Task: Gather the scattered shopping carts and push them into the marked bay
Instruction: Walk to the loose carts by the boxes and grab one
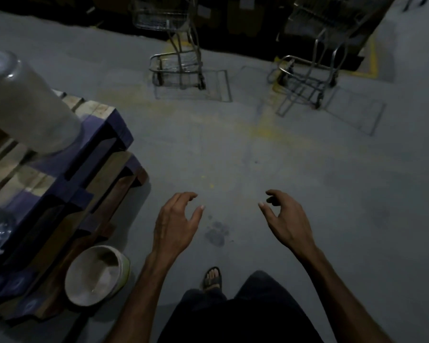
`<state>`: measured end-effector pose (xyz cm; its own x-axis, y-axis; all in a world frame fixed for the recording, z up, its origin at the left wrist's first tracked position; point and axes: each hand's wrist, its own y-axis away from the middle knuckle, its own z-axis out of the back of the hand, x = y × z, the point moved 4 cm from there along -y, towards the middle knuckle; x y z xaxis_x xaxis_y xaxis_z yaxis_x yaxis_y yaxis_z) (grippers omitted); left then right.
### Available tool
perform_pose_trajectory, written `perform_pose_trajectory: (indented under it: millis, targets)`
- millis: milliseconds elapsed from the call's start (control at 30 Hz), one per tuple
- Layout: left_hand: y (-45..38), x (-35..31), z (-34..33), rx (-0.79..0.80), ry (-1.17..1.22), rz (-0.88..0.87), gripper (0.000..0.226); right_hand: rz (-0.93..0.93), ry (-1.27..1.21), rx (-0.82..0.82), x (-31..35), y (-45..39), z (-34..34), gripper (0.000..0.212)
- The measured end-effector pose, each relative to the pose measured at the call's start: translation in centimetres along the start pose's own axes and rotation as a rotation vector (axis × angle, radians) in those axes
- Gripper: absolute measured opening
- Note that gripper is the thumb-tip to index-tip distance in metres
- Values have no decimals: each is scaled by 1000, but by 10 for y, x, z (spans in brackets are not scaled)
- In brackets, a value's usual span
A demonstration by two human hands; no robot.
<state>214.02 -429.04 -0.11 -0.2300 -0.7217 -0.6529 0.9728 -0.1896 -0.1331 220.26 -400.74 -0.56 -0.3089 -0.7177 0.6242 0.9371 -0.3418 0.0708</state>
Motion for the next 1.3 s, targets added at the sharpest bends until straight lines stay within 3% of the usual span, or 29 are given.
perform_pose_trajectory:
  millis: [233, 533, 900, 1300]
  targets:
    - [-90, 4, -15, 40, 48, -26, 30, -42, -18, -43, 13, -73, -1, 46]
    - [-256, -2, -56, 35, 7, -62, 31, -43, -30, -53, 3, -238, 5, 44]
    - [-442, -31, -89, 0, -43, -10, 33, 44, -7, 19, 6, -464, 30, 46]
    - [-594, -7, -114, -5, -33, 57, 31, 61, -22, 43, 30, -628, 14, 44]
